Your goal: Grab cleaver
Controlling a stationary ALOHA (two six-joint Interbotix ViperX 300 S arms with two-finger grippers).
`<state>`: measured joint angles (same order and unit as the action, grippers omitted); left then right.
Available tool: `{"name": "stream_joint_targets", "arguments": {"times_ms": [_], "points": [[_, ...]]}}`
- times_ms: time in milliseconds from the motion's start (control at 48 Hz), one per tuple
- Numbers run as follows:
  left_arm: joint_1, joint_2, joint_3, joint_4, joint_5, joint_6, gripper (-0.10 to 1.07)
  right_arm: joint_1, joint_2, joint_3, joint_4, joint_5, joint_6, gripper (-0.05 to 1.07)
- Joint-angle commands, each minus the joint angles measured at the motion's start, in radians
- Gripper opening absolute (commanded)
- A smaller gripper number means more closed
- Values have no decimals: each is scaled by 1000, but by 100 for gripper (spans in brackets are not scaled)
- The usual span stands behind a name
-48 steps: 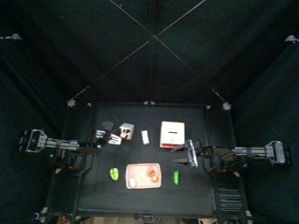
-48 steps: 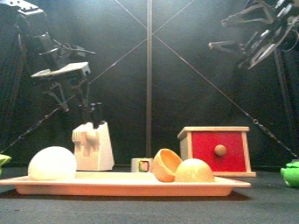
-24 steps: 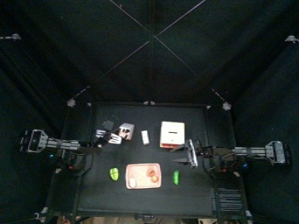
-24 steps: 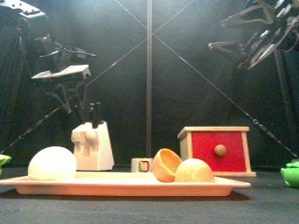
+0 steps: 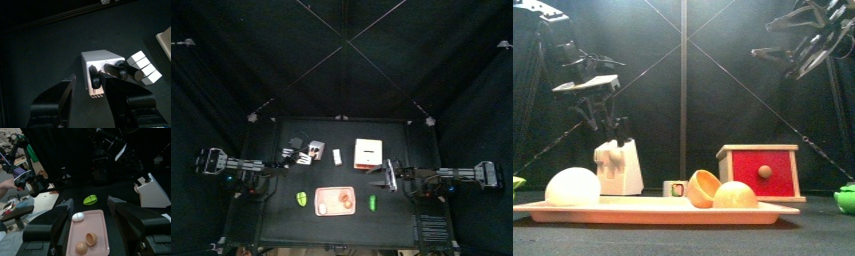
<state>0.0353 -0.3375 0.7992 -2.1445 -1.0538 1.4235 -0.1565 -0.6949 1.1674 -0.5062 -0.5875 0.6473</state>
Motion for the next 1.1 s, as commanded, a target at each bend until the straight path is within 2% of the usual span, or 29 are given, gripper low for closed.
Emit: {"name": "stream_joint_targets", "arguments": {"times_ms": [0, 229, 438, 625, 1083], "points": [[9, 18, -29, 6, 0, 2, 80, -3, -5, -9, 3, -3, 2, 91], [15, 35, -32, 8, 0, 2, 75, -3, -5, -6, 3, -3, 2, 91], [23, 34, -34, 8, 0, 2, 58, -3, -3, -8, 3, -3, 2, 91], [15, 29, -43, 8, 0, 3, 48, -3, -5, -8, 3, -3, 2, 91], [8, 11, -55, 8, 0, 5, 46, -3, -5, -6, 3, -3, 2, 91]]}}
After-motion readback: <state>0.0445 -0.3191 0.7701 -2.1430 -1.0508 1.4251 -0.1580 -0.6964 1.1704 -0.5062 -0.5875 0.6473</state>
